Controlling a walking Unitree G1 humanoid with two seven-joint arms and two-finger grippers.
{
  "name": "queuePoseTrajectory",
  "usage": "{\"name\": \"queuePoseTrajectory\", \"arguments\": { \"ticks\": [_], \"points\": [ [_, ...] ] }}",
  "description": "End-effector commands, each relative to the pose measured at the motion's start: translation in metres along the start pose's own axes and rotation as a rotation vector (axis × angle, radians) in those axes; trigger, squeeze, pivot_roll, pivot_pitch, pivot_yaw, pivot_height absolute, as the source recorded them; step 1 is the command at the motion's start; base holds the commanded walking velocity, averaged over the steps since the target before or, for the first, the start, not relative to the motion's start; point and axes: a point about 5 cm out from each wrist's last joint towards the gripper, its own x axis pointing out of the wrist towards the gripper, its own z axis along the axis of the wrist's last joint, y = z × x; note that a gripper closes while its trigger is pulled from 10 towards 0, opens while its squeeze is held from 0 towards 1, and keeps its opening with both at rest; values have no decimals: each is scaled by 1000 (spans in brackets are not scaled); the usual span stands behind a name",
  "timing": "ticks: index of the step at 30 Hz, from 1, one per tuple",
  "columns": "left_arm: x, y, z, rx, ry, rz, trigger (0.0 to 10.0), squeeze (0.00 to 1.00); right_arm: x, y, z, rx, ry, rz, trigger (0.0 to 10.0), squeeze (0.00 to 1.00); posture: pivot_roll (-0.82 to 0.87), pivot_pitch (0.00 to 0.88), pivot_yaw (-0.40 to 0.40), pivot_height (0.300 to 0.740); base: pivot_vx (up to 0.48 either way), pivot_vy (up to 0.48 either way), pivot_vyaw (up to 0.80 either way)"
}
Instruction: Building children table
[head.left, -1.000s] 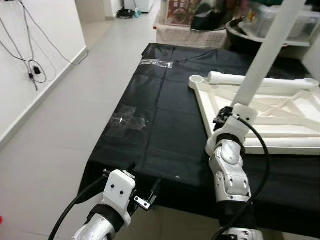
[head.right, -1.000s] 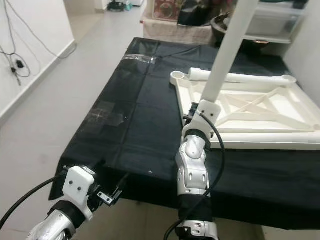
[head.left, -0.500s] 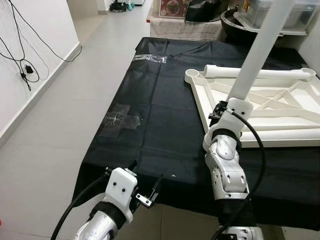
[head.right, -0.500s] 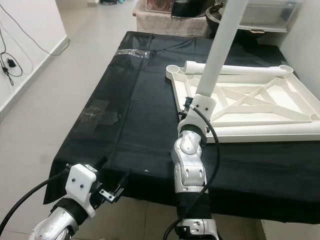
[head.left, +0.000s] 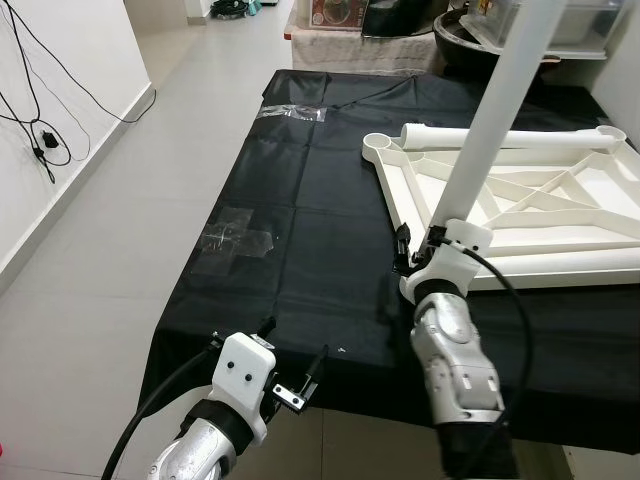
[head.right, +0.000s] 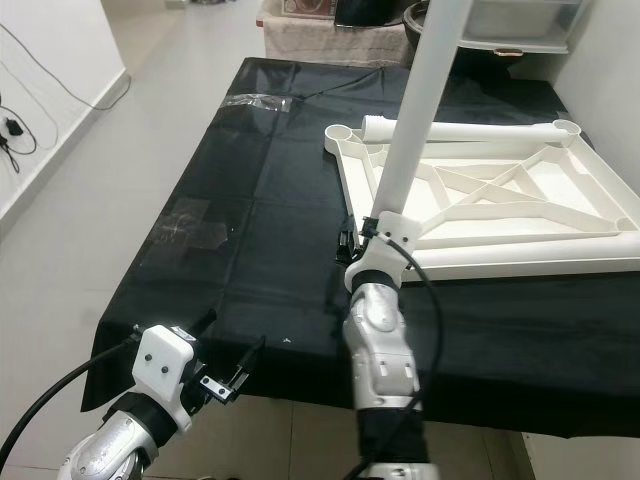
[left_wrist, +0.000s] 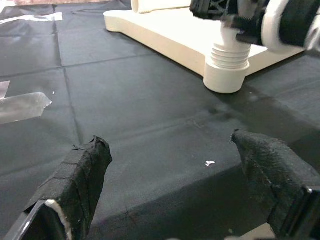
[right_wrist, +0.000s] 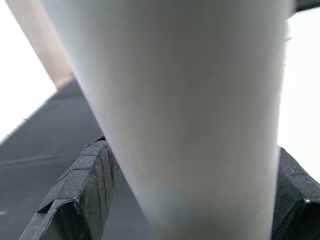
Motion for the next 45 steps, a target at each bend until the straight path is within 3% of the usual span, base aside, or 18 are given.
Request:
{"name": "queuePoseTrajectory", "arguments": {
  "ticks": [1, 3, 5, 10, 12, 14, 15, 17, 18, 22, 25, 26, 29, 35, 43, 44, 45],
  "points": [
    [-1, 1, -6, -3, 26, 3, 10000, 0, -2, 9, 0, 23, -3, 138, 10000, 0, 128, 143, -2, 740, 0, 0, 0],
    [-1, 1, -6, -4, 25, 3, 10000, 0, -2, 3, 0, 2, 5, 208, 10000, 0, 133, 143, -7, 740, 0, 0, 0],
    [-1, 0, -6, -3, 22, 6, 10000, 0, 6, -20, 3, -45, 51, 352, 10000, 0, 133, 144, -7, 740, 0, 0, 0],
    [-1, 1, -6, -3, 21, 8, 10000, 0, 14, -29, 9, -68, 70, 418, 10000, 0, 133, 143, -6, 740, 0, 0, 0],
    [-1, 0, -6, -3, 21, 6, 10000, 0, 17, -31, 12, -85, 91, 482, 10000, 0, 132, 141, -6, 740, 0, 0, 0],
    [-1, 0, -6, -4, 22, 4, 10000, 0, 24, -31, 18, -71, 139, 641, 10000, 0, 136, 138, -9, 740, 0, 0, 0],
    [-1, 0, -6, -4, 22, 4, 10000, 0, 24, -31, 18, -71, 139, 641, 10000, 0, 136, 138, -9, 740, 0, 0, 0],
    [-1, 0, -6, -4, 22, 3, 10000, 0, 25, -29, 20, -72, 153, 696, 10000, 0, 138, 137, -9, 740, 0, 0, 0],
    [-1, 0, -6, -4, 21, 1, 10000, 0, 28, -21, 22, -78, 180, 808, 10000, 0, 139, 135, -9, 740, 0, 0, 0],
    [-2, -1, -6, -6, 18, -3, 10000, 0, 31, -11, 23, -74, 221, 970, 10000, 0, 153, 132, -15, 740, 0, 0, 0],
    [-2, -2, -6, -7, 18, -4, 10000, 0, 32, -7, 23, -68, 236, 1020, 10000, 0, 154, 132, -16, 740, 0, 0, 0],
    [-3, -3, -5, -10, 15, -9, 10000, 0, 31, 3, 22, -72, 273, 1153, 10000, 0, 160, 131, -20, 740, 0, 0, 0],
    [-3, -4, -5, -13, 11, -15, 10000, 0, 31, 9, 22, -93, 292, 1245, 10000, 0, 161, 131, -21, 740, 0, 0, 0],
    [-4, -7, -2, -11, -14, -37, 10000, 0, 28, 32, 17, -117, 304, 1393, 10000, 0, 160, 124, -23, 740, 0, 0, 0],
    [-5, -8, -1, -7, -22, -36, 10000, 0, 19, 44, 6, -163, 329, 1482, 10000, 0, 163, 121, -25, 740, 0, 0, 0],
    [-4, -8, -1, -6, -23, -36, 10000, 0, 16, 47, 1, -191, 344, 1500, 9255, 0, 161, 120, -25, 740, 0, 0, 0],
    [-4, -8, -1, -5, -23, -36, 10000, 0, 13, 49, -4, -218, 354, 1503, 4431, 0, 159, 119, -25, 740, 0, 0, 0]
  ]
}}
